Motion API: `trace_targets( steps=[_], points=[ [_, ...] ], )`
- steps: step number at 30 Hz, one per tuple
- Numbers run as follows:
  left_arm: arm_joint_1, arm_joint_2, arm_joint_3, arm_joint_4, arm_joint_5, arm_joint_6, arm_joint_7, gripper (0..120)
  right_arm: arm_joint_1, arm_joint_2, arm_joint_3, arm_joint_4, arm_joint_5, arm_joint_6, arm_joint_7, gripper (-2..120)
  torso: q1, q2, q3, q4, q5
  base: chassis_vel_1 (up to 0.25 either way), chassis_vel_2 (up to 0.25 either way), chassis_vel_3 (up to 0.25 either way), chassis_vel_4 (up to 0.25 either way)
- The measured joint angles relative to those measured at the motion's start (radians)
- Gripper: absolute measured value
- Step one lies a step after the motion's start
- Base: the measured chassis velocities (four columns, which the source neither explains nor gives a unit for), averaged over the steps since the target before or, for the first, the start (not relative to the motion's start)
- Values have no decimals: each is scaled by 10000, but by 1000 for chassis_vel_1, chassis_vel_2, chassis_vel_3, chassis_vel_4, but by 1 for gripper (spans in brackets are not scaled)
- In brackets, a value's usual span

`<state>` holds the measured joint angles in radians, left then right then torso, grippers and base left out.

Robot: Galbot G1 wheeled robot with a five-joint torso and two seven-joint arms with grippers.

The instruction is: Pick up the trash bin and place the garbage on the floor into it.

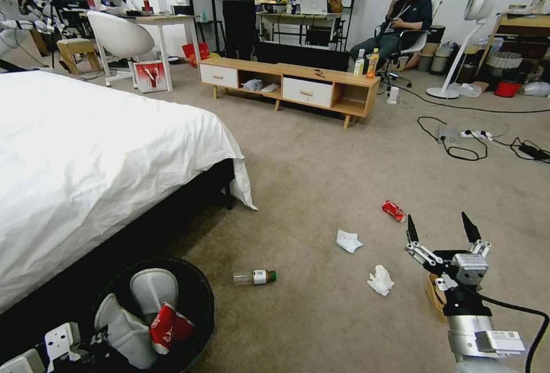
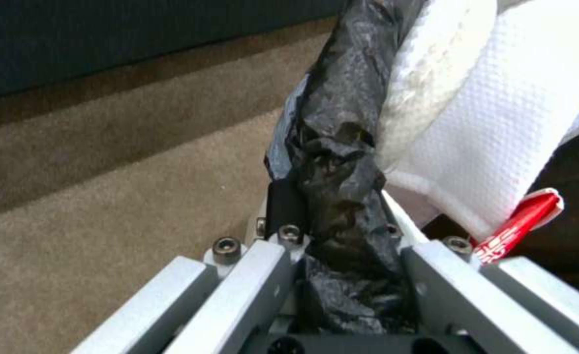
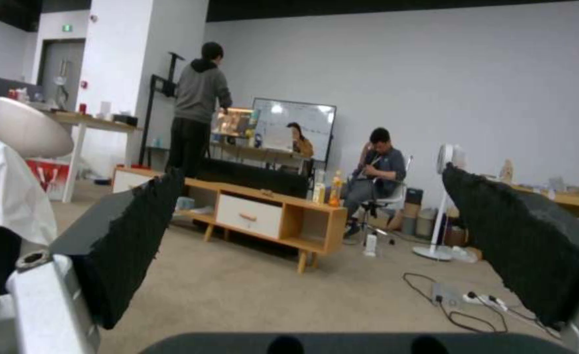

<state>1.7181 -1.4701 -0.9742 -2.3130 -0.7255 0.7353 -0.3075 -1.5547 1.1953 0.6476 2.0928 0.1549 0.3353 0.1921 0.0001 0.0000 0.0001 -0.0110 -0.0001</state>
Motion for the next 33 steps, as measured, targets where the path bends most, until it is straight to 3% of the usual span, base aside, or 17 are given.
trace_targets(
  steps=[33],
  points=[
    [85,-97,-120,-174,-39,0,-28,3,111,-587,223,-281,191,-23,-16,100,0,0,0,0,1,0,0,0,0]
  ],
)
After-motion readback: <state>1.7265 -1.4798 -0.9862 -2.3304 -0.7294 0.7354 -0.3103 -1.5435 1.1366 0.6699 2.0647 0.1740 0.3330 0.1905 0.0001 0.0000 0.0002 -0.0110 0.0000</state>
